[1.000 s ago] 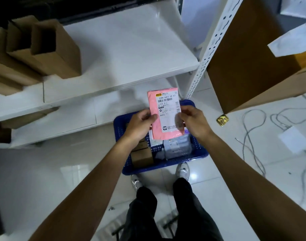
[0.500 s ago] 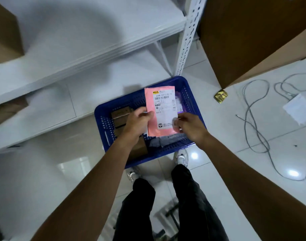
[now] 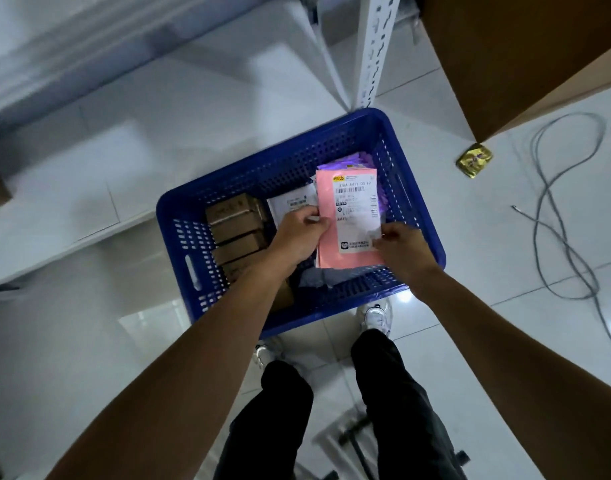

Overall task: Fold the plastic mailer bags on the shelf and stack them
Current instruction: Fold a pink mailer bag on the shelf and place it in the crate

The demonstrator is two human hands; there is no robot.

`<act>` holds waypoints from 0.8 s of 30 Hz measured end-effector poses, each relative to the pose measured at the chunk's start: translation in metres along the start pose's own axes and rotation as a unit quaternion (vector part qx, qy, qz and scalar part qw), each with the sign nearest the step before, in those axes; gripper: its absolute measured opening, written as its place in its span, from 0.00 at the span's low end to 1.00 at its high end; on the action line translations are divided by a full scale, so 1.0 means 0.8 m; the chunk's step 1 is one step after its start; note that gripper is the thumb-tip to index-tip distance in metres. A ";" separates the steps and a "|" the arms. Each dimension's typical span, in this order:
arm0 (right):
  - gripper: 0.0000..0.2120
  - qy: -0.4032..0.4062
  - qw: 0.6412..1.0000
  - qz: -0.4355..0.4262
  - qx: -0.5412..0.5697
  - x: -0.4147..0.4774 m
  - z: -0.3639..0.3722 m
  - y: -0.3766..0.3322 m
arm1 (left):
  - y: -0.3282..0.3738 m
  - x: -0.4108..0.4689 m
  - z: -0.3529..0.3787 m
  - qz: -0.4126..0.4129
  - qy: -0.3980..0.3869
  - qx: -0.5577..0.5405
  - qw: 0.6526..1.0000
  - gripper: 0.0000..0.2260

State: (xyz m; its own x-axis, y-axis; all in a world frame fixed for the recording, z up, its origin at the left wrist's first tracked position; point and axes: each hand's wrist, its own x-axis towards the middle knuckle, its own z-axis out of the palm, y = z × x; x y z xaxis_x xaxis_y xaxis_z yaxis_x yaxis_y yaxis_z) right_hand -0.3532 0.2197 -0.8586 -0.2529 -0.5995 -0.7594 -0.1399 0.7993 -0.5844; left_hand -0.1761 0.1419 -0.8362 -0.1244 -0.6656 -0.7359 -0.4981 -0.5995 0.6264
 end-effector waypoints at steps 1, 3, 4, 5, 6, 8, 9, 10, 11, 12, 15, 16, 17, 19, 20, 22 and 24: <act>0.12 0.004 1.000 0.000 -0.006 0.012 0.001 0.008 | -0.007 0.015 0.007 0.000 -0.003 0.001 1.000 0.09; 0.11 0.012 1.000 -0.006 -0.024 0.034 0.005 0.018 | -0.018 0.037 0.016 0.002 -0.012 0.003 1.000 0.08; 0.11 0.016 0.999 -0.010 -0.037 0.043 0.006 0.020 | -0.023 0.047 0.019 0.001 -0.015 0.004 1.000 0.07; 0.11 0.020 0.999 -0.011 -0.045 0.051 0.007 0.023 | -0.028 0.057 0.022 0.001 -0.016 0.003 1.000 0.07; 0.11 0.022 0.999 -0.011 -0.047 0.063 0.009 0.027 | -0.034 0.069 0.025 0.001 -0.014 0.002 1.000 0.08; 0.12 0.029 0.999 -0.008 -0.044 0.083 0.013 0.034 | -0.046 0.092 0.033 -0.001 -0.009 0.007 1.000 0.08; 0.13 0.032 0.999 -0.009 -0.043 0.092 0.015 0.038 | -0.053 0.102 0.037 -0.002 -0.004 0.014 1.000 0.07; 0.13 0.036 0.998 -0.009 -0.044 0.102 0.017 0.043 | -0.060 0.112 0.041 0.000 0.004 0.024 1.000 0.06; 0.13 0.040 0.998 -0.010 -0.042 0.114 0.020 0.048 | -0.067 0.124 0.046 0.003 0.013 0.031 0.999 0.05; 0.14 0.045 0.998 -0.008 -0.045 0.122 0.022 0.052 | -0.072 0.132 0.049 0.003 0.018 0.037 0.999 0.05; 0.15 0.060 0.997 -0.002 -0.055 0.155 0.030 0.062 | -0.081 0.162 0.059 -0.001 0.025 0.048 0.999 0.05; 0.16 0.065 0.996 0.002 -0.059 0.167 0.033 0.065 | -0.083 0.174 0.062 -0.001 0.024 0.051 0.998 0.05; 0.16 0.070 0.996 0.004 -0.058 0.176 0.035 0.067 | -0.085 0.184 0.065 -0.001 0.024 0.052 0.998 0.05; 0.16 0.078 0.996 0.010 -0.049 0.199 0.038 0.069 | -0.088 0.208 0.072 -0.003 0.024 0.046 0.999 0.05; 0.16 0.082 0.995 0.013 -0.047 0.208 0.039 0.070 | -0.088 0.216 0.074 -0.005 0.021 0.045 0.999 0.06; 0.15 0.092 0.995 0.017 -0.042 0.231 0.042 0.074 | -0.092 0.237 0.081 -0.013 0.019 0.033 0.999 0.07; 0.15 0.098 0.994 0.020 -0.041 0.252 0.045 0.078 | -0.097 0.259 0.089 -0.025 0.018 0.010 0.999 0.10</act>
State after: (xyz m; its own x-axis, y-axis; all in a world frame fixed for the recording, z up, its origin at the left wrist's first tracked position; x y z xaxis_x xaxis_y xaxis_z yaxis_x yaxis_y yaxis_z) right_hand -0.3785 0.1472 -1.0581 -0.4411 -0.5539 -0.7062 -0.2022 0.8280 -0.5230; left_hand -0.2245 0.0820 -1.0554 -0.0676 -0.6507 -0.7563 -0.5204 -0.6238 0.5832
